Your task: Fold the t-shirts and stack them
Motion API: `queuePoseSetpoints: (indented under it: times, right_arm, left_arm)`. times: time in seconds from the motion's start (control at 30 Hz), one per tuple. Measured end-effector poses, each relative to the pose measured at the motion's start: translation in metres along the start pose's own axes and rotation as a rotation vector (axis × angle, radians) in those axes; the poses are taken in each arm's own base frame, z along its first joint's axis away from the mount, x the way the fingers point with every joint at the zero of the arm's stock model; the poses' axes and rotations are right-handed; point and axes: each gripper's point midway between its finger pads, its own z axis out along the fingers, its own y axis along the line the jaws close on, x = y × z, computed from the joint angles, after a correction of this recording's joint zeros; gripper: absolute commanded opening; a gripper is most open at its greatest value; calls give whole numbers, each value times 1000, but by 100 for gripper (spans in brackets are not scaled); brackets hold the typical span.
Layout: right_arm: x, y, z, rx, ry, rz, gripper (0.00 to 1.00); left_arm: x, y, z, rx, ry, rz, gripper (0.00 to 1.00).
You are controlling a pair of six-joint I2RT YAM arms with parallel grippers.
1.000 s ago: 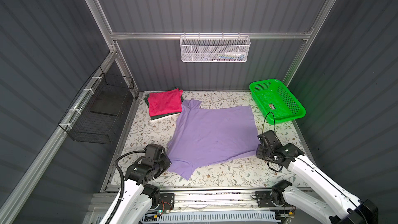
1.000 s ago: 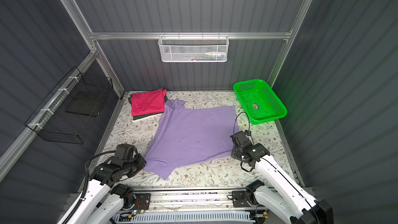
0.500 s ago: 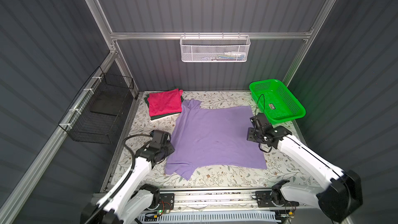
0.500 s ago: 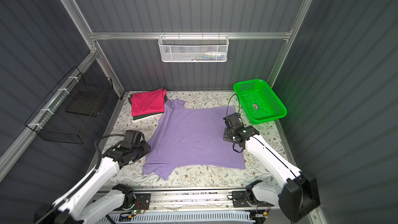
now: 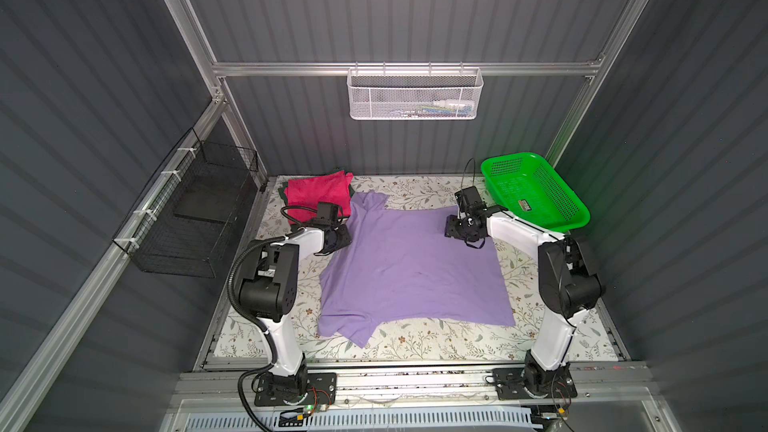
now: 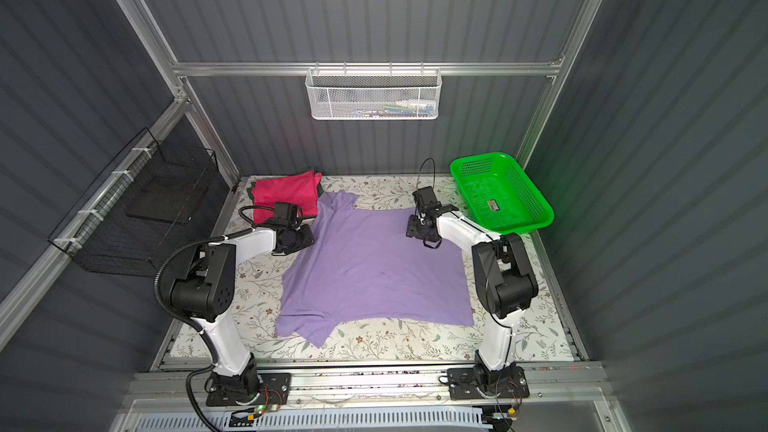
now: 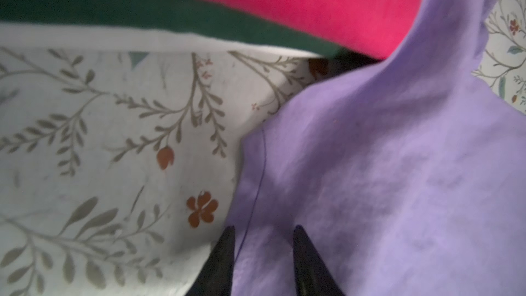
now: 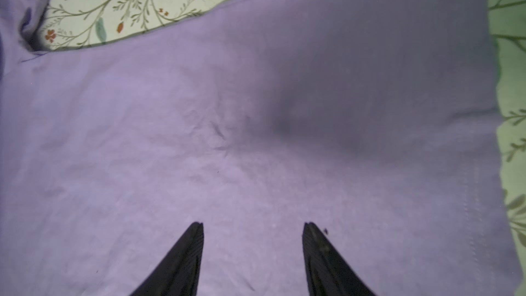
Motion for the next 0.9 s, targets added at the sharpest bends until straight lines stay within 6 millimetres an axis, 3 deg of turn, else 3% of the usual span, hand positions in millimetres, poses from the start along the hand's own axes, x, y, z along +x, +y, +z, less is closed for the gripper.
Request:
queuePoseSetpoints:
  times: [0.23,0.57,0.9]
  right_arm:
    - [27,-40,22,35,89,115,58]
    - [33,-64,12,55,79,164,58]
    - [46,-77,-2,96,75,155,58]
  left_arm:
    - [-6,0,8,-6,-18,-18,35]
    - [-1,25,-2,6,-77,-135,35]
    - [32,43,-26,7,-83,-227,35]
